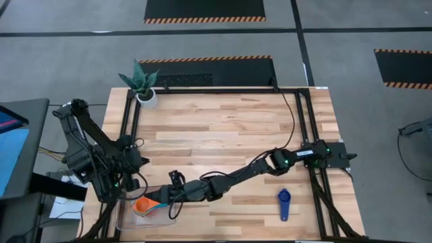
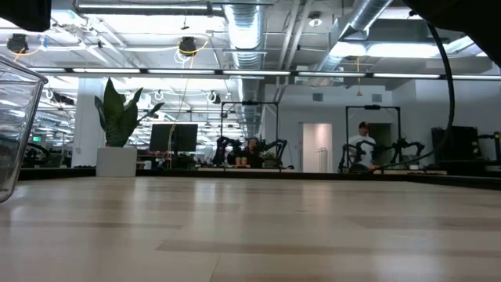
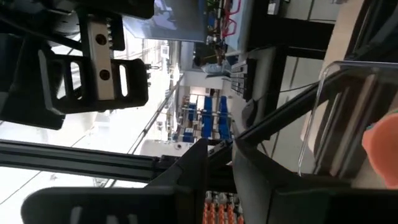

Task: Nest measuring cups in basket
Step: Stack the dark blue measuring cup on top of the orange measuring cup in the transparent bin

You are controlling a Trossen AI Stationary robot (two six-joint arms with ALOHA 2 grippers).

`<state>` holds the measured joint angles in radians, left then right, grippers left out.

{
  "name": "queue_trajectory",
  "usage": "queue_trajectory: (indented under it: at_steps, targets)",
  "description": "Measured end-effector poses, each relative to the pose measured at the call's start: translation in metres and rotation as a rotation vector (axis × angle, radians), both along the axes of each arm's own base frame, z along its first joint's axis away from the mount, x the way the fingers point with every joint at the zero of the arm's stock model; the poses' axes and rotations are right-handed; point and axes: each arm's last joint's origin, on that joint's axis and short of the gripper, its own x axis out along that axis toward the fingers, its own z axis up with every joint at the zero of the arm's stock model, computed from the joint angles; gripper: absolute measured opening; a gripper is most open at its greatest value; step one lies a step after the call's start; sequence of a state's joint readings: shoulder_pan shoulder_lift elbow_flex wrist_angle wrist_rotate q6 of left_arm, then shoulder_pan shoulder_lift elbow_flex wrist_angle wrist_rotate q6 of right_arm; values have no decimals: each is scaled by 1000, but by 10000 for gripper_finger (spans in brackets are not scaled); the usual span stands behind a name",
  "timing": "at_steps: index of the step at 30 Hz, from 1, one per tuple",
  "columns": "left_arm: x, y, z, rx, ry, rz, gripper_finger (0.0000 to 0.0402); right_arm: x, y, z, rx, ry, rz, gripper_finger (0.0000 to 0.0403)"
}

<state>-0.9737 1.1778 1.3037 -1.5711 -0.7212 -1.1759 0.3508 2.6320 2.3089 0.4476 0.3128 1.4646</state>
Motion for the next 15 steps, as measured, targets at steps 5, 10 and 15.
queue_trajectory:
  at_steps: [5,10,15]
  targets:
    - [0,0,0,-11,9,4,11,-2,0,12,-76,-137,62,100]
    - [-1,-1,-1,-43,39,10,11,-12,-3,45,-174,-440,176,100]
    - [-2,-1,-2,-74,59,24,11,-26,10,60,-300,-605,145,100]
